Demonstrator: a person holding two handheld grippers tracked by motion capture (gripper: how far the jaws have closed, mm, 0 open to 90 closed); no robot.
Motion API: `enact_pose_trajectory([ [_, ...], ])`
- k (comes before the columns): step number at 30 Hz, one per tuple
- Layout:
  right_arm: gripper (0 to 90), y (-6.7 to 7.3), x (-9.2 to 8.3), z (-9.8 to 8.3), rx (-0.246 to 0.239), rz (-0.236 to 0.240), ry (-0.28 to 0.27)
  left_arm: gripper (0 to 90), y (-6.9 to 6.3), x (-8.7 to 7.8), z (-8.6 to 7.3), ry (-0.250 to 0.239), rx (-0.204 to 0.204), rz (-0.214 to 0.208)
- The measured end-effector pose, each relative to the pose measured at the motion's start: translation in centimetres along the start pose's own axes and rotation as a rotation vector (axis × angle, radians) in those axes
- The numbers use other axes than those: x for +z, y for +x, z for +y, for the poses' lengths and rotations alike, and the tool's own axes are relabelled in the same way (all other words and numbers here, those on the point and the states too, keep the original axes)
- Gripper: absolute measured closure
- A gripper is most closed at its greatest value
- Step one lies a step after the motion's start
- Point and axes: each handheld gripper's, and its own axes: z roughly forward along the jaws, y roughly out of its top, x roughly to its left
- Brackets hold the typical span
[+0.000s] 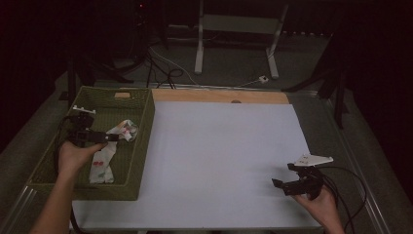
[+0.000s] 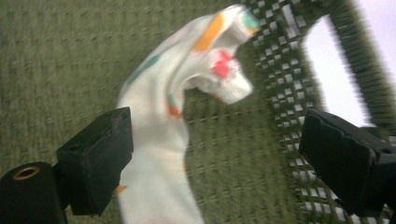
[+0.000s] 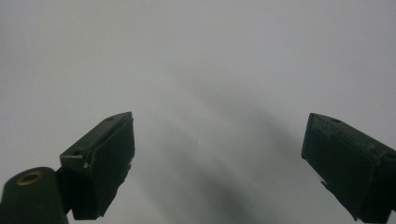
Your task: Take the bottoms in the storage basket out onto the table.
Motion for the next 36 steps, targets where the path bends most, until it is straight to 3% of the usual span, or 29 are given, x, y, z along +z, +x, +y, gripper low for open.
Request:
enact_pose_trajectory([
  [13,9.5,0.1,0.1,0.1,-0.005,0.002,-0.002,19.9,1.4,1.9,-0.6,0.085,-0.043,0.048],
  [16,9.5,0.2,0.1,0.1,-0.003,0.008,-0.001,22.3,1.9,2.7,-1.0,0.140,-0.075,0.056],
  [29,9.5,0.4,0.2,0.2,-0.006,0.012,-0.001,26.9,2.2,4.3,-1.3,0.227,-0.074,0.125],
  [33,9.5,0.4,0.2,0.3,-0.010,0.015,-0.003,29.4,2.4,4.6,-1.5,0.259,-0.085,0.127],
  [34,9.5,0.4,0.2,0.3,-0.014,0.013,-0.004,34.6,2.5,4.9,-1.6,0.283,-0.097,0.102],
  [36,9.5,0.4,0.2,0.3,-0.011,0.017,-0.005,38.6,2.6,5.0,-1.6,0.288,-0.102,0.093],
])
